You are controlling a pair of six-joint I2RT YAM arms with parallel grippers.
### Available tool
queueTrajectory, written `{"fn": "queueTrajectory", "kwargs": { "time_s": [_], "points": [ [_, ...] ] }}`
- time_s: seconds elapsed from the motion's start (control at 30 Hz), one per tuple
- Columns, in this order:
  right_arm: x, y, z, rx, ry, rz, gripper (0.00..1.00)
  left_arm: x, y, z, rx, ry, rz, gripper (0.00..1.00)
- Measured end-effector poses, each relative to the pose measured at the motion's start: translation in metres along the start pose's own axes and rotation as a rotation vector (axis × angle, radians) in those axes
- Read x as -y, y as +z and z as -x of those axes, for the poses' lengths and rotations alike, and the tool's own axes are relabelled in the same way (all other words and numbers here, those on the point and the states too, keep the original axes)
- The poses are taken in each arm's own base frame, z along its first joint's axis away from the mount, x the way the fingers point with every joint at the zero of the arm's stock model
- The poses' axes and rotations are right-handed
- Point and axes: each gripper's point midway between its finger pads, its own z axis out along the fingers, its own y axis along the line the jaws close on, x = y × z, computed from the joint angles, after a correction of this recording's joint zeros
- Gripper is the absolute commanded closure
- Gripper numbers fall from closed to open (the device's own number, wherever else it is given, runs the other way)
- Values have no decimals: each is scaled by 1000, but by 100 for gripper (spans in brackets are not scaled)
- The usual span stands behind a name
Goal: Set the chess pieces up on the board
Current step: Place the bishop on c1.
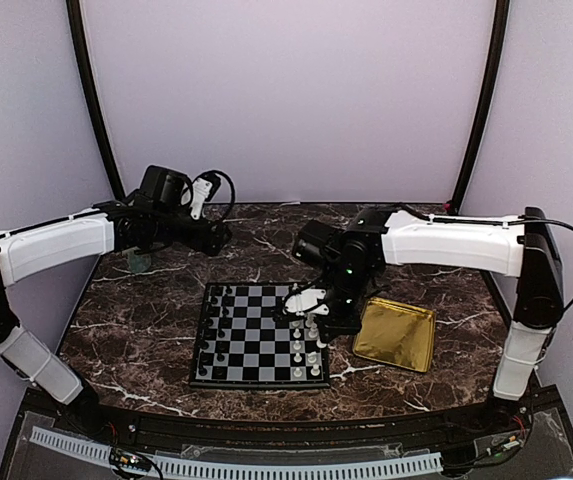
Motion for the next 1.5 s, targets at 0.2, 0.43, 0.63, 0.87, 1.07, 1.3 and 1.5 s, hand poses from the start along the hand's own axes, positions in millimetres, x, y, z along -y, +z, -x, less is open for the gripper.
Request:
{"fn": "queueTrajectory", "kwargs": {
  "time_s": [0.2, 0.43, 0.63, 0.87, 1.07, 1.3, 1.5],
  "points": [
    [7, 11, -7, -63, -8, -33, 95, 3, -3, -12, -17, 6, -6, 5],
    [24, 27, -6, -125, -2, -67, 95, 2, -14, 0, 28, 9, -9, 5],
    [32, 28, 5, -111, -5, -79, 95, 2, -14, -1, 26, 15, -10, 5],
    [31, 36, 8, -112, -4, -50, 95, 3, -14, -1, 25, 17, -10, 5],
    [29, 48, 4, -140, -1, -23, 95, 3, -14, -1, 25, 17, -10, 6],
    [29, 51, 3, -147, -2, -18, 95, 3, -14, -2, 23, 24, -10, 6],
    [28, 52, 5, -143, -2, -13, 92, 3, -13, -4, 19, 25, -11, 6]
  ]
}}
